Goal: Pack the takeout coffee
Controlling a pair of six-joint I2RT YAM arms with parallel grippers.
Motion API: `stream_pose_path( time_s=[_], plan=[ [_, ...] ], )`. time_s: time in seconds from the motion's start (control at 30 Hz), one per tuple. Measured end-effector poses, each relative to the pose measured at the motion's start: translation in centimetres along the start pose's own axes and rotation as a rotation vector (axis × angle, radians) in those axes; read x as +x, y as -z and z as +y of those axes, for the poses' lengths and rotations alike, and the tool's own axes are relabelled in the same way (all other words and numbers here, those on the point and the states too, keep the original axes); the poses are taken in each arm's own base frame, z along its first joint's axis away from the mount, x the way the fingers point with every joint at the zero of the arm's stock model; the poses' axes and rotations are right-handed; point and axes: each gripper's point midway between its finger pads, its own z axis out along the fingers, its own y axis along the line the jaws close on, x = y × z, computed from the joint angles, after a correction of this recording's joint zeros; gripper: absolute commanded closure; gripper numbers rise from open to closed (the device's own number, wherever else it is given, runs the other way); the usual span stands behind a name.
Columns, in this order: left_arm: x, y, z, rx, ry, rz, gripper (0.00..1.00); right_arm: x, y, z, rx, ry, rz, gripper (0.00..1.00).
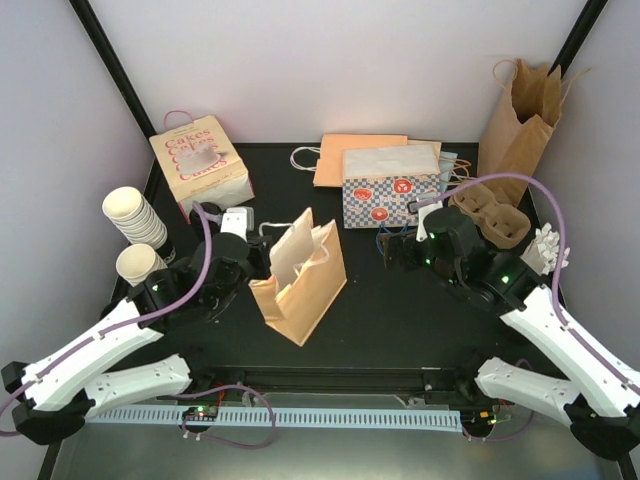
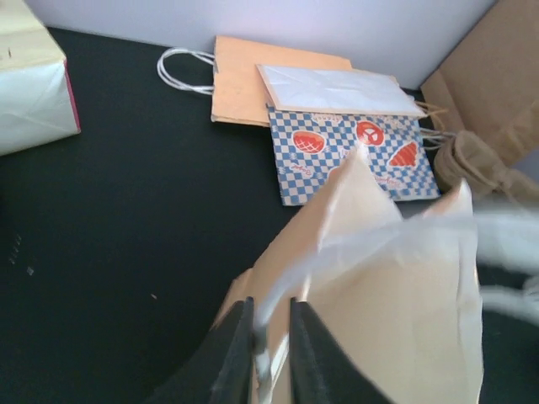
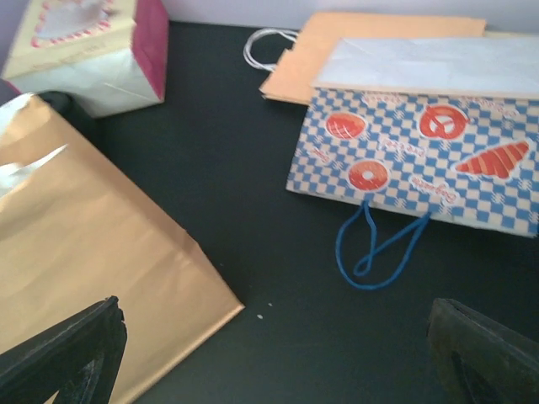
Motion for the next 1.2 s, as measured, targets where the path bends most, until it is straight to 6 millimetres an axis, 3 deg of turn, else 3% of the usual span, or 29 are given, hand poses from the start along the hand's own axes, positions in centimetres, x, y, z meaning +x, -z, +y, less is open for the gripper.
stream_pose_path(
  time_s=[0.1,0.33,0.5,0.77,0.87,1.1,1.2],
  plan=[
    [-0.3,0.3,0.1,0.016,-0.013,0.0,0.54,0.6,-0.9,-0.7,0.054,-0.009,0.048,0.0],
    [1.3,-0.5,-1.2,0.066,-0.13,0.102,0.3,-1.2,-1.0,-1.6,0.116,-0.024,0.053,0.0],
    [2.1,-0.8,-1.7,0.068,-0.236,0.17,0.29,-1.9,-0.3,-1.6,0.111,-0.018,0.041,0.0],
    [2.5,-0.6,-0.3,0.021,-0.303,0.227,0.32,-0.4,-0.7,-2.4,0.128,-0.007,0.119,0.0],
    [2.7,-1.0,0.5,-0.008,-0.305,0.251,0.4,0.6,-1.8,-3.1,0.147,-0.019,0.179,0.0],
    [2.9,-1.5,1.0,0.008,-0.305,0.289,0.89,1.0,-2.7,-3.3,0.11,-0.051,0.224,0.0],
    [3.0,-1.5,0.7,0.037,-0.302,0.301,0.98,0.8,-3.5,-3.5,0.094,-0.075,0.245,0.01]
  ],
)
